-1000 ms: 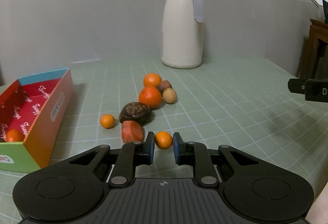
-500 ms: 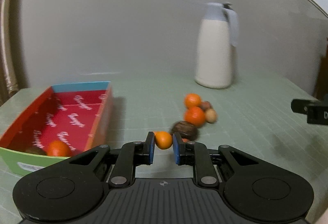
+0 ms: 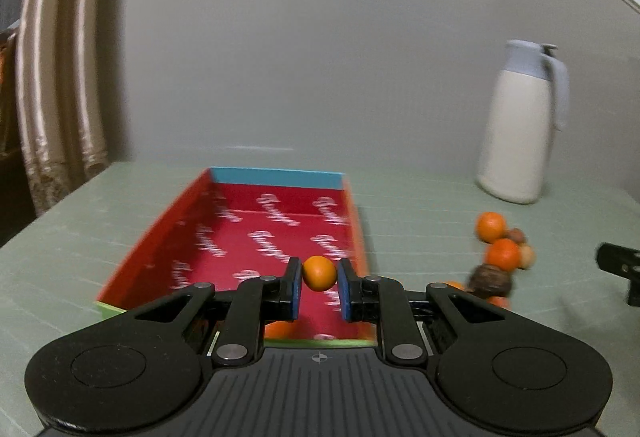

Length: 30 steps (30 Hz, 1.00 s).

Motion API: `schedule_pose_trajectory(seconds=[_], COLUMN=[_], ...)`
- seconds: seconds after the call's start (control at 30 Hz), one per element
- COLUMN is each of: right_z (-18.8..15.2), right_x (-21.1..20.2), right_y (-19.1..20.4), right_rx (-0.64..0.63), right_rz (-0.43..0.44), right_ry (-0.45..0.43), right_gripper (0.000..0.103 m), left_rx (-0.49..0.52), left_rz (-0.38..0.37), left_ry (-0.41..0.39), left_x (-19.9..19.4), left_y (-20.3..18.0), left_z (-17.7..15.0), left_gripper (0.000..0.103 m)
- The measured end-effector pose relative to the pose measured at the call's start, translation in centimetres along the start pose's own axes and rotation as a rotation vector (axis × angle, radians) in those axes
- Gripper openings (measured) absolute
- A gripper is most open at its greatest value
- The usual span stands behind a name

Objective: Organize fruits
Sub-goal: 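Carry the kumquat over the red box and release it with the left tool, then grasp the red date-like fruit with the right tool while the left tool withdraws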

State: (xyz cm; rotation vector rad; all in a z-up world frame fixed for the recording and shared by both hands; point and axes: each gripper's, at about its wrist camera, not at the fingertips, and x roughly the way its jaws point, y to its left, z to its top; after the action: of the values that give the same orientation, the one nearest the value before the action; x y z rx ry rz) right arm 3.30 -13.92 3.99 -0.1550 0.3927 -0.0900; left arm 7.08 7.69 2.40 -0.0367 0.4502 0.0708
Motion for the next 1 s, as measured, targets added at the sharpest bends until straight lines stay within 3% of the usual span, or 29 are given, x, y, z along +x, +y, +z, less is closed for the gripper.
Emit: schedule_pose_trajectory(seconds=[0.3, 0.57, 0.63, 0.7, 1.0], right_z=[0.3, 0.2, 0.2, 0.1, -0.1], right_x=[1.0, 1.4, 1.5, 1.5, 1.9], right_y=[1.4, 2.2, 2.3, 2.4, 3.0], right_rx=[0.007, -0.014, -0.014, -0.017, -0.023], right_rz=[0.015, 0.018, 0.019, 0.02, 0.04], right_ry=[0.002, 0.013, 0.016, 0.019, 0.034], right_gripper=[0.098, 0.098, 0.098, 0.098, 0.098], left_rx=[-0.046, -0.103, -0.094, -0.086, -0.056], left_rz=[0.086, 0.104, 0.101, 0.107, 0.095], left_ry=[0.037, 0.039, 0.037, 0.019, 0.005], left_x=[2.1, 2.5, 2.4, 2.0, 0.3], left_y=[4.5, 6.7, 6.6, 6.3, 5.3], left_z=[0.1, 0.0, 0.0, 0.0, -0.3], left_gripper=[0.019, 0.02, 0.032, 0.059, 0.061])
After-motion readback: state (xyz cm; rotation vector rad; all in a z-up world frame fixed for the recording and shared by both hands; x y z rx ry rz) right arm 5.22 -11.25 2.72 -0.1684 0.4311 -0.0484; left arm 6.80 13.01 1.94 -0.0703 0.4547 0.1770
